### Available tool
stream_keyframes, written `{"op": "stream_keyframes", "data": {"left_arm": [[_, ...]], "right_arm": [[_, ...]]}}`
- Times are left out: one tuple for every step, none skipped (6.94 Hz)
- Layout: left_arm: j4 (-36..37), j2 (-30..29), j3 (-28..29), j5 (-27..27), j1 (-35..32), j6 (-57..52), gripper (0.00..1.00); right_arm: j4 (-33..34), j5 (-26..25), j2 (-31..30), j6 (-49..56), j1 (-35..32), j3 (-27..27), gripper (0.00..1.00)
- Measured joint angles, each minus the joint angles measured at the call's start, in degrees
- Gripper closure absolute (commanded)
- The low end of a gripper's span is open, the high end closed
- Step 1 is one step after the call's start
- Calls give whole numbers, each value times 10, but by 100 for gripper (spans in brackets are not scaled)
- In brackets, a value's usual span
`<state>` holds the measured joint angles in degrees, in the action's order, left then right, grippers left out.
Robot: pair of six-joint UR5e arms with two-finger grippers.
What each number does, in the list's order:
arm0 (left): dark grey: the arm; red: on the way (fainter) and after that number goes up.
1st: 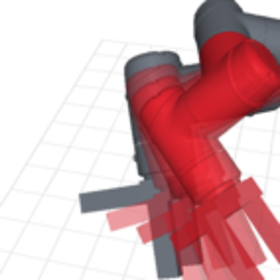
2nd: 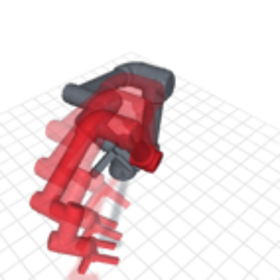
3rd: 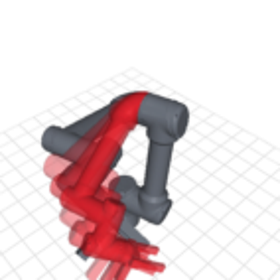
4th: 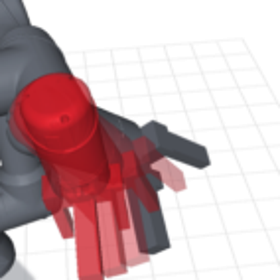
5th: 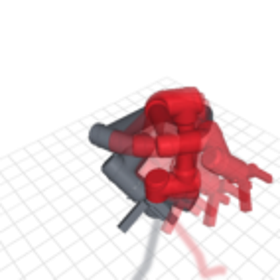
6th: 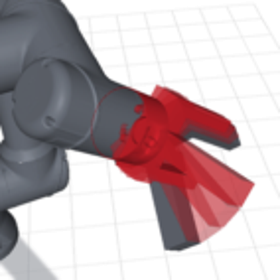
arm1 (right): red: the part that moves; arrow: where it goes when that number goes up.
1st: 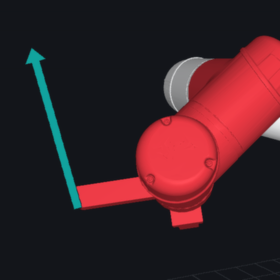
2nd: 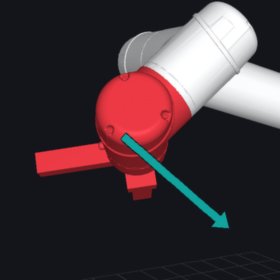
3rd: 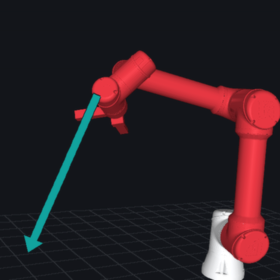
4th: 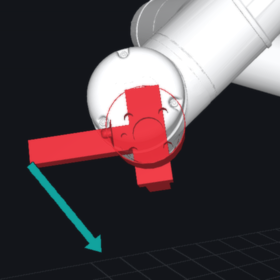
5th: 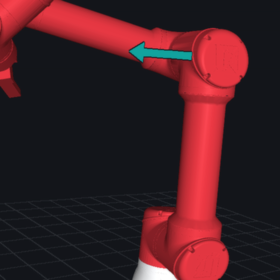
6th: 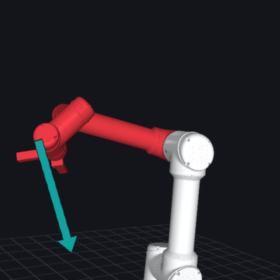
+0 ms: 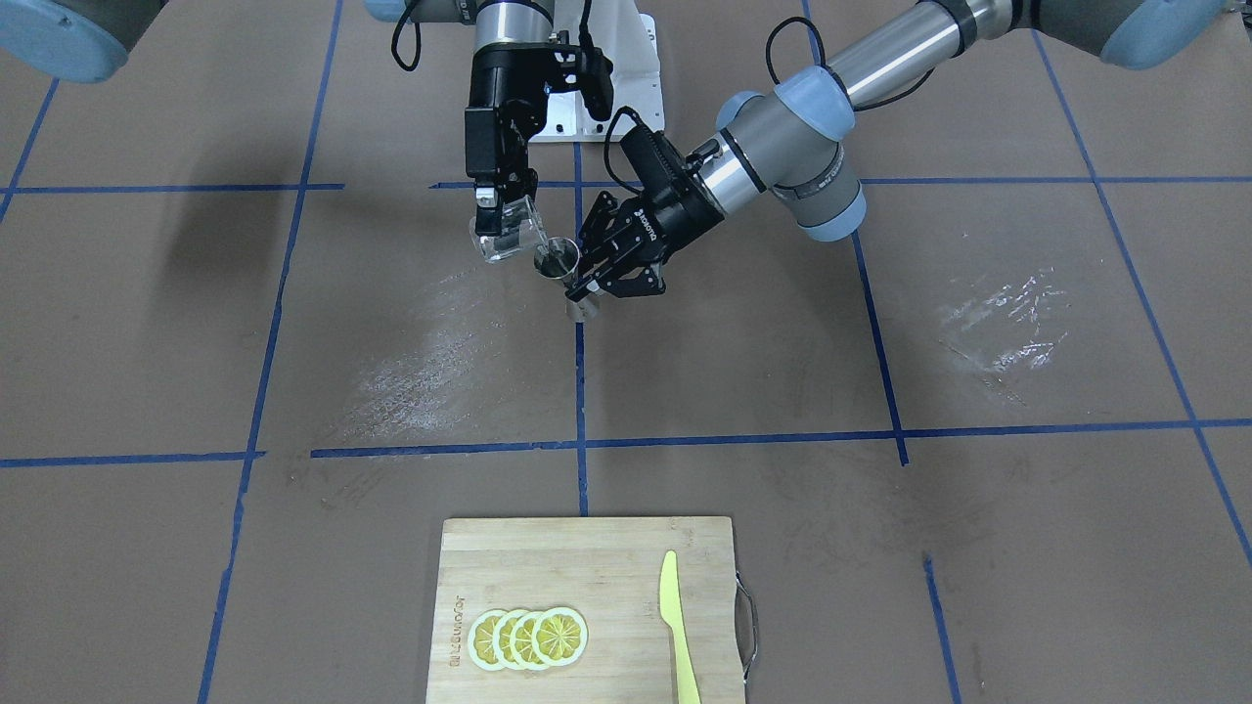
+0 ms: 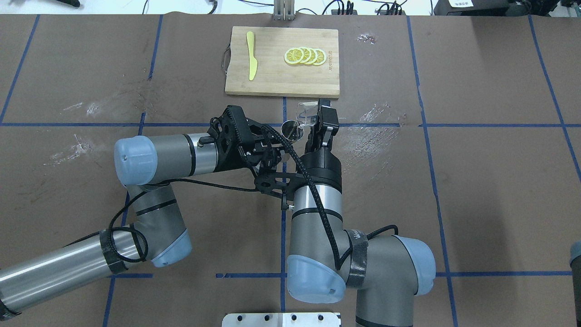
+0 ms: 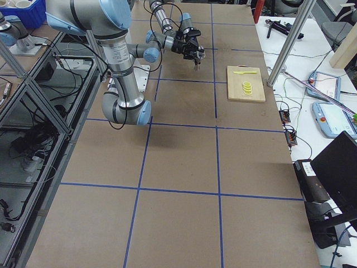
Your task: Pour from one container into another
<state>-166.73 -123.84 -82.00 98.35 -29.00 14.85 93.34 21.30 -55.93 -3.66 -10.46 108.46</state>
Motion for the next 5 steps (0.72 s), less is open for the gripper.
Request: {"op": "stream_keyframes", "data": {"left_arm": [[0, 0, 0, 0, 0, 0, 100], [-1, 0, 0, 0, 0, 0, 100], [-1, 0, -1, 0, 0, 0, 100], [-1, 0, -1, 1, 0, 0, 100], [-1, 0, -1, 1, 0, 0, 100]], "right_arm": [[0, 0, 0, 7, 0, 0, 100], [0, 0, 0, 15, 0, -1, 100], [0, -1, 0, 22, 0, -1, 100], [0, -3, 1, 25, 0, -1, 100], [-1, -4, 2, 26, 0, -1, 100]]}}
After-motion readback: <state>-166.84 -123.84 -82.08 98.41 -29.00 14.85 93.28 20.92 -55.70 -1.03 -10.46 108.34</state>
